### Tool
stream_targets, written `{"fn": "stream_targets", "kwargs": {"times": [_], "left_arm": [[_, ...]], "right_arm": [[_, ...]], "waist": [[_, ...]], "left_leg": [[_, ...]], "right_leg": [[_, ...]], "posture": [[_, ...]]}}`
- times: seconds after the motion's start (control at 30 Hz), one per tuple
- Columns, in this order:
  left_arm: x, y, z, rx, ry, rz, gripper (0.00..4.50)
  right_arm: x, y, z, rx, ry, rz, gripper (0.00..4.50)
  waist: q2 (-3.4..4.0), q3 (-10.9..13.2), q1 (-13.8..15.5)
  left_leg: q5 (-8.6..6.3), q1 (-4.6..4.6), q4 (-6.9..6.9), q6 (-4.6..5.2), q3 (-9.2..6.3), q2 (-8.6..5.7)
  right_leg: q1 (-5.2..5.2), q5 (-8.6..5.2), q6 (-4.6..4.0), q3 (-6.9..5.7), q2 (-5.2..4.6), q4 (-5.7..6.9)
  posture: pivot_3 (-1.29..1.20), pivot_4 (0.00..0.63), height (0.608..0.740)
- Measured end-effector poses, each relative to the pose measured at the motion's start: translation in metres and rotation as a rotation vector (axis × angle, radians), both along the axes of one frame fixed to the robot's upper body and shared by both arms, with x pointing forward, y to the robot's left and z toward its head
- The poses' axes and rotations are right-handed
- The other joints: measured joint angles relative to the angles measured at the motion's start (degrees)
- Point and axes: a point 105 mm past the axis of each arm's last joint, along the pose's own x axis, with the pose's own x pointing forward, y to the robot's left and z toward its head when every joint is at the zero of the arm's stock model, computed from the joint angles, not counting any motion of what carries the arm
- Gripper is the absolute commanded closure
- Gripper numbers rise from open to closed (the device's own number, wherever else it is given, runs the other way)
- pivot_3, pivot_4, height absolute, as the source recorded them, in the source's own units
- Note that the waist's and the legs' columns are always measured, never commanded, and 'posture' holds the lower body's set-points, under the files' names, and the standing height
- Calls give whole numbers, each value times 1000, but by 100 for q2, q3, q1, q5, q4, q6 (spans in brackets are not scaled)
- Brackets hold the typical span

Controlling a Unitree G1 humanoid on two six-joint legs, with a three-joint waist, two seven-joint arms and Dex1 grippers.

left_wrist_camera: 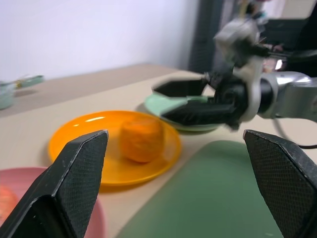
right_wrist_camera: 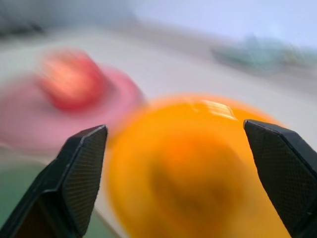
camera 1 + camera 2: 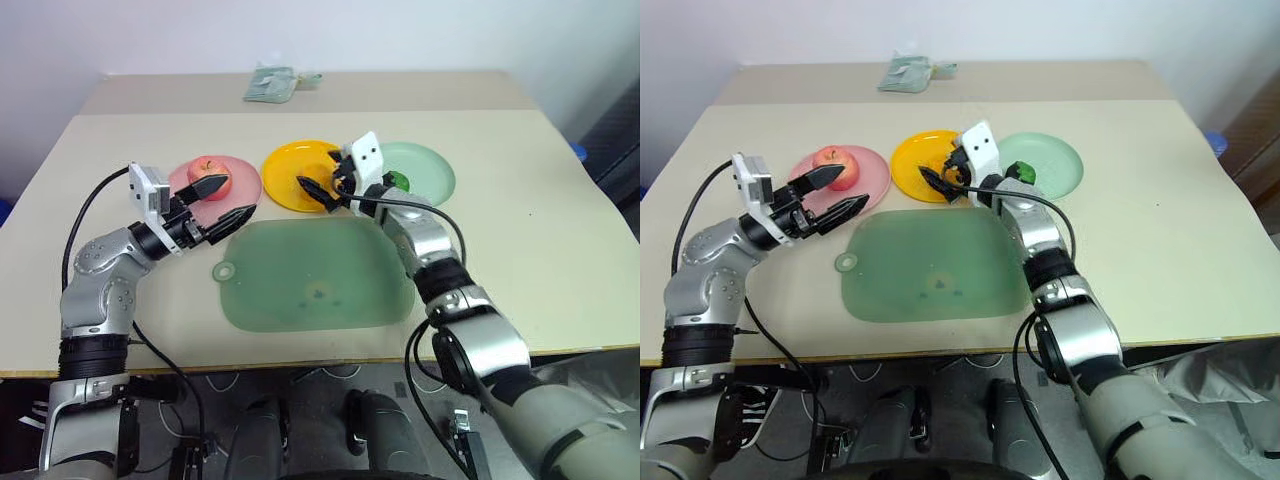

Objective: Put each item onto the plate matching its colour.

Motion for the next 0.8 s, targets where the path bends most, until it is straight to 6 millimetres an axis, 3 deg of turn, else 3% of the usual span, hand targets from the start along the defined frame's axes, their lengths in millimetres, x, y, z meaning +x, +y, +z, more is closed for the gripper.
{"fn": "stream_targets", "kwargs": {"times": [0.1, 0.2, 0.3, 0.43, 0.63, 0.8], "left_arm": [[-8, 2, -1, -12, 8, -50, 0], [-13, 3, 1, -27, 13, -94, 0], [-15, 0, 0, -36, 17, -125, 0], [-16, -9, -5, -27, 24, -158, 0], [-20, -15, -13, -15, 46, -210, 0], [-23, -20, -19, -6, 67, -261, 0]], "right_arm": [[-25, -16, 10, 30, -92, 30, 32], [-56, -49, 11, 15, -125, 48, 32], [-94, -86, -13, -100, -15, 111, 32], [-136, -119, -39, -209, 120, 149, 32], [-143, -155, -20, -286, 74, 2, 32], [-161, -171, -37, -319, 147, -46, 32]], "waist": [[0, 0, 37], [-1, 0, 61], [-1, -1, 66], [1, 0, 18], [0, -1, 47], [-1, -2, 164]], "left_leg": [[1, -1, 5, -2, 0, -3], [0, 0, 11, -3, -2, -4], [-1, 3, 9, 0, -4, -6], [-1, 15, 6, 0, 3, -2], [-1, 22, 7, -1, -1, 0], [-4, 5, 10, 5, 3, -6]], "right_leg": [[2, 0, 0, 0, -5, -3], [9, -2, -2, -1, -7, -10], [13, -4, -3, -1, -8, -15], [12, -13, -18, 1, 0, -13], [13, -14, -27, 5, 6, -10], [14, -18, -23, 6, -5, -33]], "posture": [[0, 150, 740], [0, 150, 740], [0, 150, 740], [0, 150, 740], [0, 150, 740], [0, 150, 740]]}}
